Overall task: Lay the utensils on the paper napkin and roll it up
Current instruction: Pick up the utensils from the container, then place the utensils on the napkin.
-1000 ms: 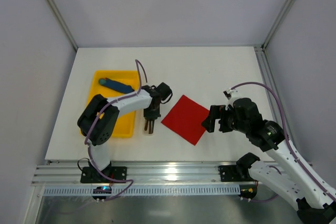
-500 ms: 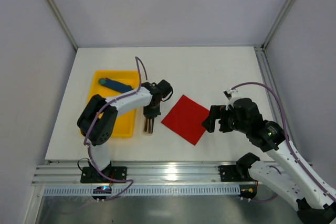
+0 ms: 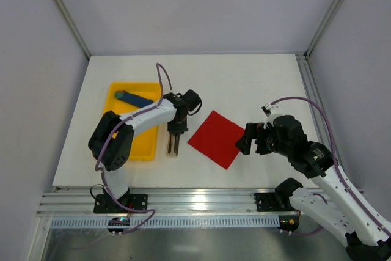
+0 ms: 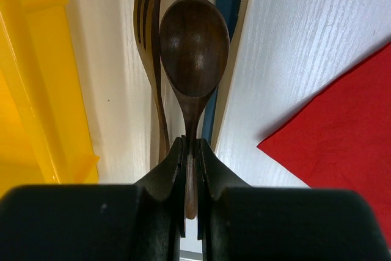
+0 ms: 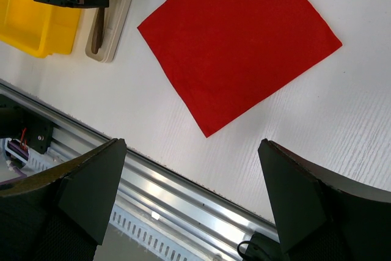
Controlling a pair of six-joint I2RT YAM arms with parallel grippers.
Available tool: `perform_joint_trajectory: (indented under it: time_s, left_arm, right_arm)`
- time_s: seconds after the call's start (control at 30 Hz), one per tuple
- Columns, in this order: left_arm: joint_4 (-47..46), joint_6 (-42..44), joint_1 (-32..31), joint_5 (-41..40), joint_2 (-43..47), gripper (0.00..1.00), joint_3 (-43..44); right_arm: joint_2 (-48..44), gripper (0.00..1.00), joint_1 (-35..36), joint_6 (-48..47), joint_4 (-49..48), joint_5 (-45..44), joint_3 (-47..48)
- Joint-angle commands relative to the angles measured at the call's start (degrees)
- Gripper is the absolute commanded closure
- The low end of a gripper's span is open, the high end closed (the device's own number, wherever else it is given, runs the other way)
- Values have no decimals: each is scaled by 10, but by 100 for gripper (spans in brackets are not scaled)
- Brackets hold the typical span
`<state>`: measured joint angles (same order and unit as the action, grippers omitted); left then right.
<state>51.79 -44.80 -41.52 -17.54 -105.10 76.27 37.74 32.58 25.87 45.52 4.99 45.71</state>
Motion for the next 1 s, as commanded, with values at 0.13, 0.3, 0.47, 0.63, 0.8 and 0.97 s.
perform_joint_trajectory:
  time_s: [0.13, 0.3, 0.47, 0.63, 0.8, 0.97]
  left_arm:
    - [31, -9, -1, -15, 46, 100, 37]
    - [23, 1, -1, 3, 65, 100, 42]
    - [-24, -1, -2, 50, 71, 100, 50]
    - [-56, -34, -3, 78, 21, 100, 96]
    - [-99, -78, -21, 98, -42, 100, 157]
    - [-107, -103, -35, 117, -118, 100, 222]
  right_arm:
    - [1, 0, 2, 2, -10, -5, 5]
    - [1, 0, 2, 3, -13, -5, 7]
    - [6, 0, 3, 10, -9, -19, 13]
    - [10, 0, 3, 11, -3, -25, 22]
    - [9, 0, 2, 4, 3, -33, 24]
    - [6, 0, 2, -9, 17, -47, 33]
